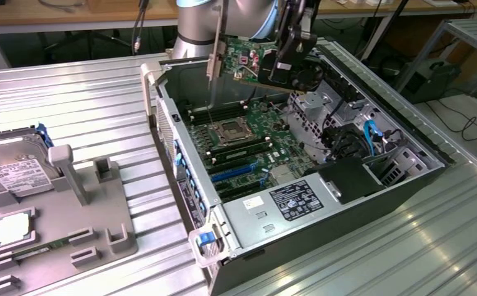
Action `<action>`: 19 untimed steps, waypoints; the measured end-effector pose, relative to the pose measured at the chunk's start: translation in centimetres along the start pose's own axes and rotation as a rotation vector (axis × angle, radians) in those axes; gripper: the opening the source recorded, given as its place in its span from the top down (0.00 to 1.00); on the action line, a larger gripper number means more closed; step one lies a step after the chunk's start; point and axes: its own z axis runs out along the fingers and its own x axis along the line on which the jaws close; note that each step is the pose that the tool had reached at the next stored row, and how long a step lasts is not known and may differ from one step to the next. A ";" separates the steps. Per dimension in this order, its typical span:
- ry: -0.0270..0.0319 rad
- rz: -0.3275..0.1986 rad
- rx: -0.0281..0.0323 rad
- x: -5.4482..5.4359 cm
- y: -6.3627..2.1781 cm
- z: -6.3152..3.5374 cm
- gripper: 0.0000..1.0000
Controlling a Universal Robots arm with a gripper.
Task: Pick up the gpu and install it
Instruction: 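Insert the gpu into the slot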
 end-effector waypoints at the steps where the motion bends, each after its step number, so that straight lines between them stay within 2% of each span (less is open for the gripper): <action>1: 0.0001 -0.007 0.0000 0.0 0.00 0.00 0.72; 12: 0.0023 -0.105 0.0003 0.0 0.00 0.00 0.72; 19: 0.0047 -0.208 0.0007 0.0 0.00 0.04 0.72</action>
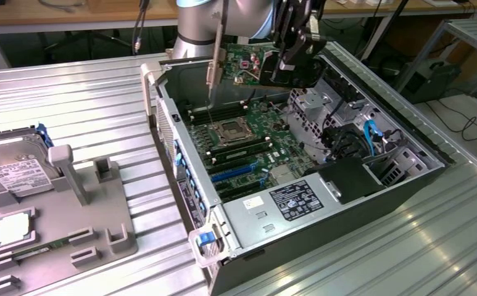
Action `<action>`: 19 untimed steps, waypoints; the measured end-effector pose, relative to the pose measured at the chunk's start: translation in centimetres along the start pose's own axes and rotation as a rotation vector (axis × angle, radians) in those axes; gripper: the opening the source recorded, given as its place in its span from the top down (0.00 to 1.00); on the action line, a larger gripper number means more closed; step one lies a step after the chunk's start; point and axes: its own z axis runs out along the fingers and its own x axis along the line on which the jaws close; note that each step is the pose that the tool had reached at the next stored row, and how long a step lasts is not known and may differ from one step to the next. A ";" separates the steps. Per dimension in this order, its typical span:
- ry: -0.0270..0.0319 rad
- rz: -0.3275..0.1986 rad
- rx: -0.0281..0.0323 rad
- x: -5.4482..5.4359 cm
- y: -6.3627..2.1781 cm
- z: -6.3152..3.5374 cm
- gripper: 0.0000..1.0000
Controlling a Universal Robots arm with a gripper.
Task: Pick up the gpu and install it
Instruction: 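Insert the gpu into the slot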
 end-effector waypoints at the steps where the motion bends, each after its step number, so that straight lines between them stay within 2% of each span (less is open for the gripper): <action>1: 0.0003 -0.018 0.0000 0.0 0.00 0.01 0.72; 9: 0.0030 -0.148 0.0021 0.0 0.00 0.07 0.72; 13: 0.0022 -0.168 0.0118 0.0 -0.01 0.20 0.72; 16: 0.0039 -0.195 0.0210 0.0 -0.01 0.28 0.72; 19: 0.0043 -0.223 0.0230 0.0 -0.02 0.37 0.72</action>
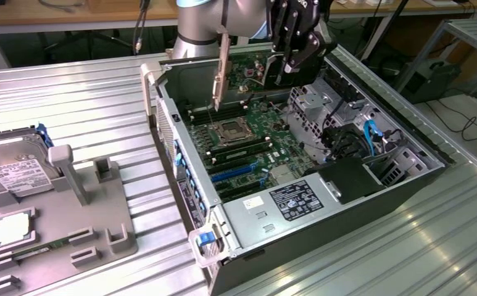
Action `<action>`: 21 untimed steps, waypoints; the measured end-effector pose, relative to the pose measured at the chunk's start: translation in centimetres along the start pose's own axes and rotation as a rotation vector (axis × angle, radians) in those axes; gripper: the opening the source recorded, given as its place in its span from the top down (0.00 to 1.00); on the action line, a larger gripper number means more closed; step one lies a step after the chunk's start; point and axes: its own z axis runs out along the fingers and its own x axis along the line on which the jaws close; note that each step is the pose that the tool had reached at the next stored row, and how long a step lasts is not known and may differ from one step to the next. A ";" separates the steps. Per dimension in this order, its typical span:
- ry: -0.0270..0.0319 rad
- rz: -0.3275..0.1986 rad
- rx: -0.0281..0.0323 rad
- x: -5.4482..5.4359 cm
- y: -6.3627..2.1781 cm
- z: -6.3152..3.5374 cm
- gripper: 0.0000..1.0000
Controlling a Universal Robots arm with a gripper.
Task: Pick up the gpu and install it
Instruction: 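Insert the gpu into the slot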
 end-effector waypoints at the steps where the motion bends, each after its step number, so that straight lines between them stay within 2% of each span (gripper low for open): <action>1: -0.0001 -0.008 0.0000 0.0 0.00 0.01 0.72; 4: -0.0054 -0.040 0.0001 0.0 -0.12 0.14 0.72; 6: -0.0076 -0.042 0.0002 0.0 -0.14 0.24 0.72; 8: -0.0078 -0.043 0.0018 0.0 -0.15 0.39 0.72; 13: -0.0079 -0.043 0.0102 0.0 -0.16 0.87 0.72; 16: -0.0080 -0.044 0.0111 0.0 -0.15 1.26 0.72; 17: -0.0102 -0.046 0.0112 0.0 -0.15 1.42 0.72; 19: -0.0305 -0.049 0.0108 0.0 -0.15 1.59 0.72; 20: -0.0372 -0.050 0.0108 0.0 -0.15 1.70 0.72; 21: -0.0385 -0.052 0.0107 0.0 -0.15 1.86 0.72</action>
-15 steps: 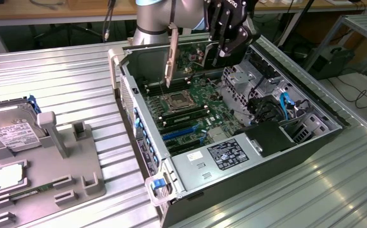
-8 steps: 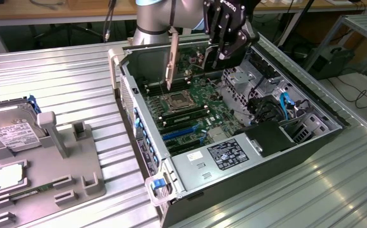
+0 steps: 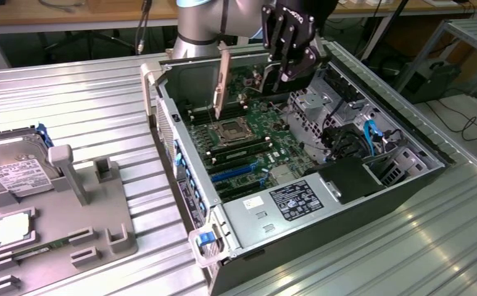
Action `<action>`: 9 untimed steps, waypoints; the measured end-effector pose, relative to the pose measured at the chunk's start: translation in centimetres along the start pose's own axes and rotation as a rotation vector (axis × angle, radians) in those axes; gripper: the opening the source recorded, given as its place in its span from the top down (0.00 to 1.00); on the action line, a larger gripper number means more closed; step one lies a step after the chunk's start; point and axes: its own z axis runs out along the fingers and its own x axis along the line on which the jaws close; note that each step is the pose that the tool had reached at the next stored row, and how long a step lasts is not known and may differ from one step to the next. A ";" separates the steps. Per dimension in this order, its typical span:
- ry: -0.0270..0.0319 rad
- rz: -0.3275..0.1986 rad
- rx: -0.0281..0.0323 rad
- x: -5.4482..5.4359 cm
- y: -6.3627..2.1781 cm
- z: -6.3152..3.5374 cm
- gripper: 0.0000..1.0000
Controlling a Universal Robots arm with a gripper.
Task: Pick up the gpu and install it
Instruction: 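Insert the gpu into the slot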
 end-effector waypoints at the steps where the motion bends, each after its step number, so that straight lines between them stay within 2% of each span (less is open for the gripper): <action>1: 0.0000 -0.002 -0.0002 0.0 0.00 0.10 0.72; 9: -0.0002 -0.011 -0.0016 0.0 0.01 1.13 0.72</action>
